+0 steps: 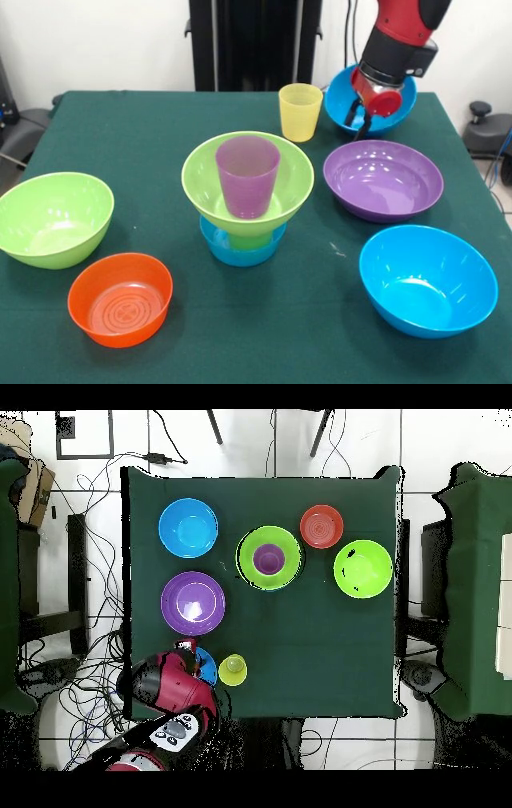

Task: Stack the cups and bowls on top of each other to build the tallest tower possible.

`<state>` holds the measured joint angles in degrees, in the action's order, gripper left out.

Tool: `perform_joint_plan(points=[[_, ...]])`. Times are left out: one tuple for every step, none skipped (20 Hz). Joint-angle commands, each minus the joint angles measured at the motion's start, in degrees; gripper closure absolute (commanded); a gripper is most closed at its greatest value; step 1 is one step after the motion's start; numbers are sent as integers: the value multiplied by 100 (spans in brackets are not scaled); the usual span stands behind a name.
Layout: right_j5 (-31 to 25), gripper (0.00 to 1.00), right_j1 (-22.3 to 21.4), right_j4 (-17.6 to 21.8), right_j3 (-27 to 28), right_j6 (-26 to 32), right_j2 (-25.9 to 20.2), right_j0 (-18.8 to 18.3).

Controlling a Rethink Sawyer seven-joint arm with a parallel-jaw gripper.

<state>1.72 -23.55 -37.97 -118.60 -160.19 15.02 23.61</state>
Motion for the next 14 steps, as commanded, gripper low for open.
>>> perform_joint_plan(points=[[-1095,0,-124,-100,76,-731,-112,23],[-1143,0,-176,15,85,-598,-63,-15],[-1160,0,-178,139,123,-439,5,-24],[-1111,0,-205,412,174,-88,60,-109],[-1086,0,-213,483,187,-18,52,-153],[-1064,0,-180,573,258,67,133,-128],[-1084,0,-211,617,275,65,166,-129],[-1042,0,-211,650,299,47,146,-157],[-1079,0,-231,671,299,12,162,-136],[-1100,0,-214,707,340,-2,186,-124],[-1133,0,-190,739,374,-12,246,-65],[-1166,0,-165,772,408,-22,306,-6],[-1167,0,-150,790,421,-46,345,45],[-1180,0,-128,821,456,-41,391,86]])
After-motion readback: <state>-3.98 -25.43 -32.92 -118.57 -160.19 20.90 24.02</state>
